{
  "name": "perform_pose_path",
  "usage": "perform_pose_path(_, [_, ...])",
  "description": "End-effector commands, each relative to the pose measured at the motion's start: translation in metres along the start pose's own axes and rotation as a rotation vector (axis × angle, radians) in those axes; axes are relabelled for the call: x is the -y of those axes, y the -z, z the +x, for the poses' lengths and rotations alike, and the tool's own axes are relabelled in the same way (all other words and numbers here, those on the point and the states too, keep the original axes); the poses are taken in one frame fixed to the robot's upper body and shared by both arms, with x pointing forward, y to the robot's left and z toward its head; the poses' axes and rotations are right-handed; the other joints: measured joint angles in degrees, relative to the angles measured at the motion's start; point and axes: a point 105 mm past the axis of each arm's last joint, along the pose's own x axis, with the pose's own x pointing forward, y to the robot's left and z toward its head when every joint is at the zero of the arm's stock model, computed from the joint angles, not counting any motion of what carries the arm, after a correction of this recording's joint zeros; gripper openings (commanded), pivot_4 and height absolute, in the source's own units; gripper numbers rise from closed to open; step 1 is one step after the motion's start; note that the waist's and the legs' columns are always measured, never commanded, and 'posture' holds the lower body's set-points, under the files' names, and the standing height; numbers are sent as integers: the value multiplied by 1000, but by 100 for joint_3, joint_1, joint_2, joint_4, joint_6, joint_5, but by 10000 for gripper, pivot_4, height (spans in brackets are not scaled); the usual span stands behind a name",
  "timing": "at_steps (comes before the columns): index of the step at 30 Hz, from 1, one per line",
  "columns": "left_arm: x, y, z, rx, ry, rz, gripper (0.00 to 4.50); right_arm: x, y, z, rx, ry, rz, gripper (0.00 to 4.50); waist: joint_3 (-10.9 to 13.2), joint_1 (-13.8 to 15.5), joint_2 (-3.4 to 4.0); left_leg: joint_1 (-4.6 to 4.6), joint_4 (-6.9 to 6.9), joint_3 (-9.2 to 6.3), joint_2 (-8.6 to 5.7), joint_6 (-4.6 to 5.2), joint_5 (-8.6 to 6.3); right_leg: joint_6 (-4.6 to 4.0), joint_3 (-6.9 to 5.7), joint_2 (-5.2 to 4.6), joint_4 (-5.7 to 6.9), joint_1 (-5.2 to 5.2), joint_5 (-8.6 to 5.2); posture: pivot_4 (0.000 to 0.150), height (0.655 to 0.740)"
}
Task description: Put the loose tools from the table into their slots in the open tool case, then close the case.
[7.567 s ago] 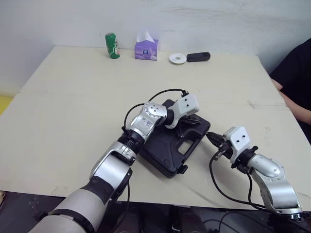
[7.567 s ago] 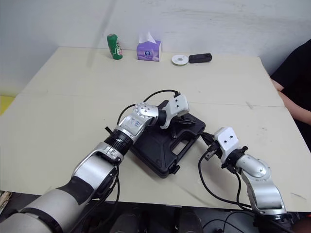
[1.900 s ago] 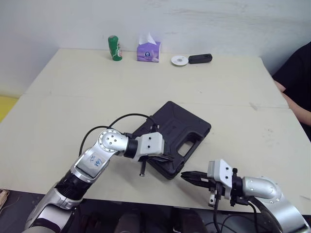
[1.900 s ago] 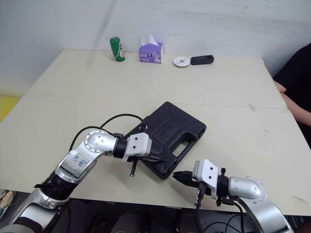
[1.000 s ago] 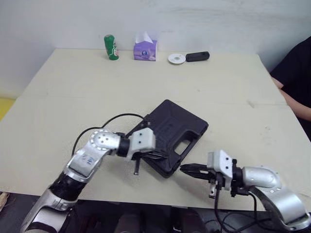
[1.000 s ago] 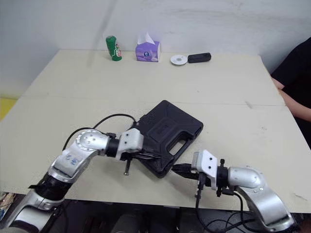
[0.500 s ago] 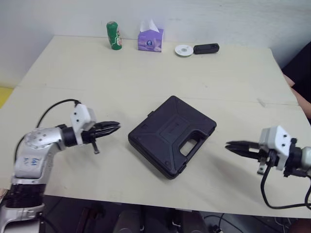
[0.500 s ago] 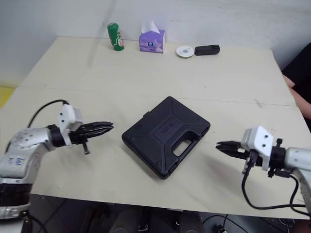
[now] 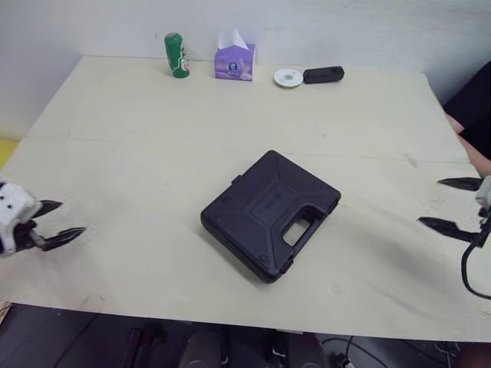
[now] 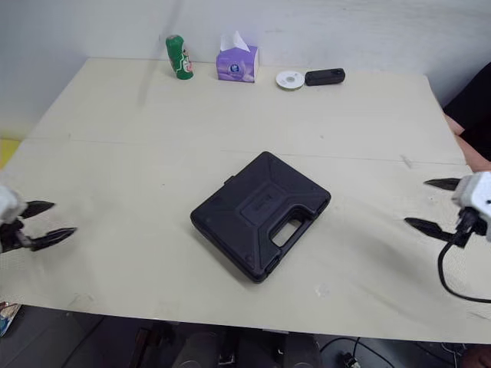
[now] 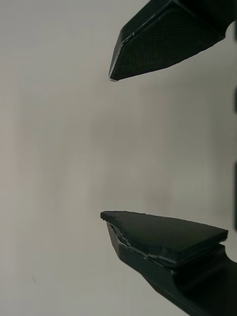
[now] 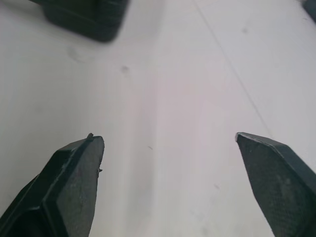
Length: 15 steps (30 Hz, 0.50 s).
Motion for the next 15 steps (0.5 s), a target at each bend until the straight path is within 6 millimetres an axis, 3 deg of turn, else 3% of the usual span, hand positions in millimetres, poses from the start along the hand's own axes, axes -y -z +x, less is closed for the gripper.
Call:
perform_pose_path(1, [-16,-7,-10,34,-84,56,44715,11,-1,-8,-11,39,-57,45000,0,-9,0,1,-1,0,0,-4,1,0,0,0,5,-1,0,1500,7400])
perform_pose_path(11, [-20,-4,2,61,-121,82,44715,14,2,-1,20,95,-72,45000,0,-103,1,9,7,18,0,-8,6,-1,7,-2,54,-5,-1,1500,7400])
perform_pose_path(15, [-21,-18,9,137,-125,117,44715,15,0,7,41,113,-76,45000,0,-128,0,15,16,29,0,-8,6,-1,13,-2,70,-7,0,1500,7400])
